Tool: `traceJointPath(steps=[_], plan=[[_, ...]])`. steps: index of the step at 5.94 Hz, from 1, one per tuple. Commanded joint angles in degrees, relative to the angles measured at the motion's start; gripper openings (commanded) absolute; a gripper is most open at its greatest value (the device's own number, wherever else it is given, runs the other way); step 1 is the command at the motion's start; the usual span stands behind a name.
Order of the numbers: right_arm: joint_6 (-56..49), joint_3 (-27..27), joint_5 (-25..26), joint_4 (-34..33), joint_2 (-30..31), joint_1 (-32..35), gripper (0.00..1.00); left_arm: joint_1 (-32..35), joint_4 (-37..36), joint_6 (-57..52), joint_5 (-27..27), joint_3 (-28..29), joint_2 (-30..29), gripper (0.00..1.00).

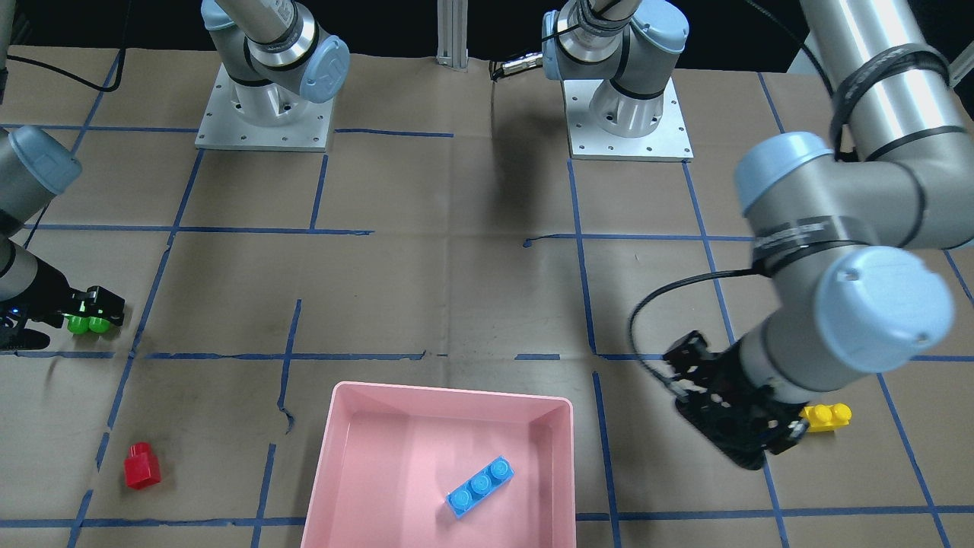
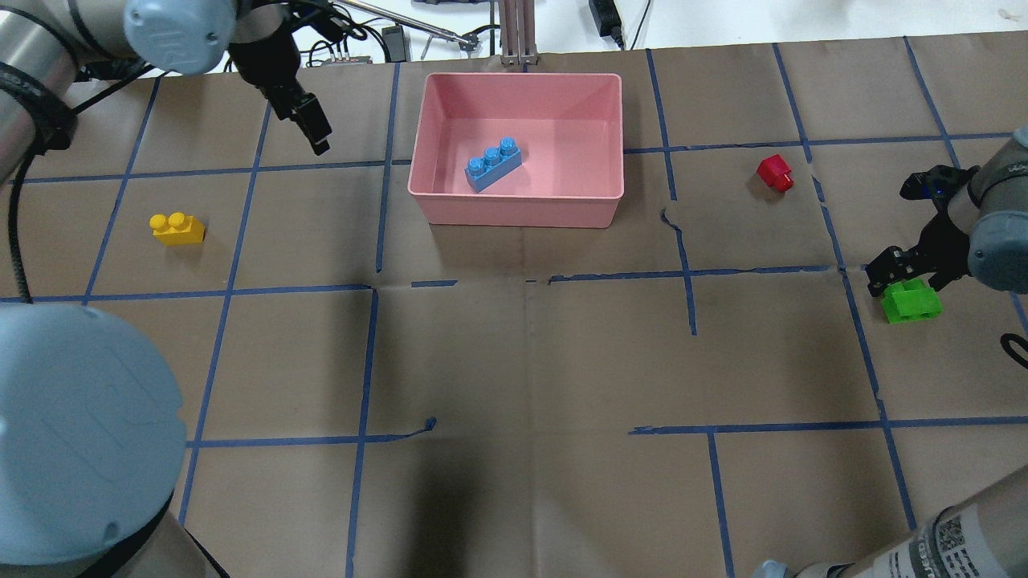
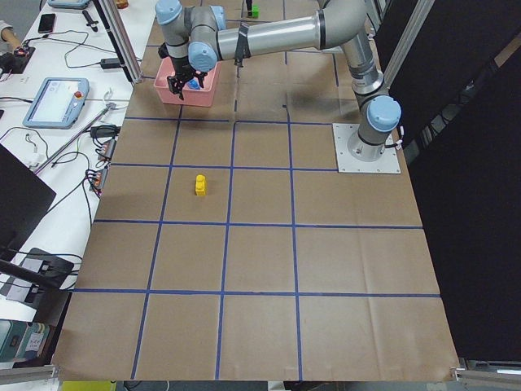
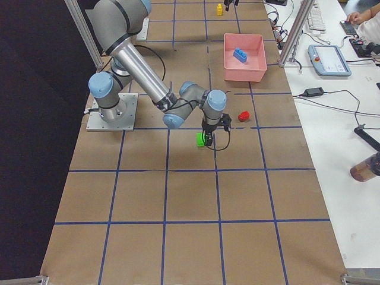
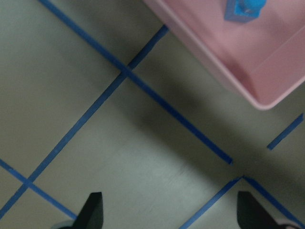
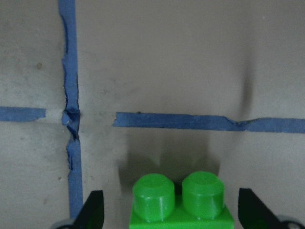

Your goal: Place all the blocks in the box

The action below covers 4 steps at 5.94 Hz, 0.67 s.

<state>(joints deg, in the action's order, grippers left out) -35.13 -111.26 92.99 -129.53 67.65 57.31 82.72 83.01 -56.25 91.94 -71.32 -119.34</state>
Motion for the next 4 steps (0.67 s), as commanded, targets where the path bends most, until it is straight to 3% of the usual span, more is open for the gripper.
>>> traceJointPath(steps=[1, 2, 3, 4], plan=[[0.1, -0.2, 1.3, 0.4, -0.2, 0.0, 1.00, -8.9, 0.0, -19.4, -0.2, -4.3, 1.3, 0.98], [0.1, -0.2, 1.4, 0.4, -0.2, -0.1, 0.81, -13.2, -0.1, -29.7, -1.1, -5.3, 1.3, 0.98], [0.1, -0.2, 2.4, 0.9, -0.2, 0.0, 0.54, -16.6, -1.0, -38.0, -1.1, -6.1, 1.0, 0.98], [0.1, 0.0, 2.4, 0.9, 0.0, 0.0, 0.38, -18.7, -6.8, -42.7, -1.2, -9.3, 1.0, 0.98]])
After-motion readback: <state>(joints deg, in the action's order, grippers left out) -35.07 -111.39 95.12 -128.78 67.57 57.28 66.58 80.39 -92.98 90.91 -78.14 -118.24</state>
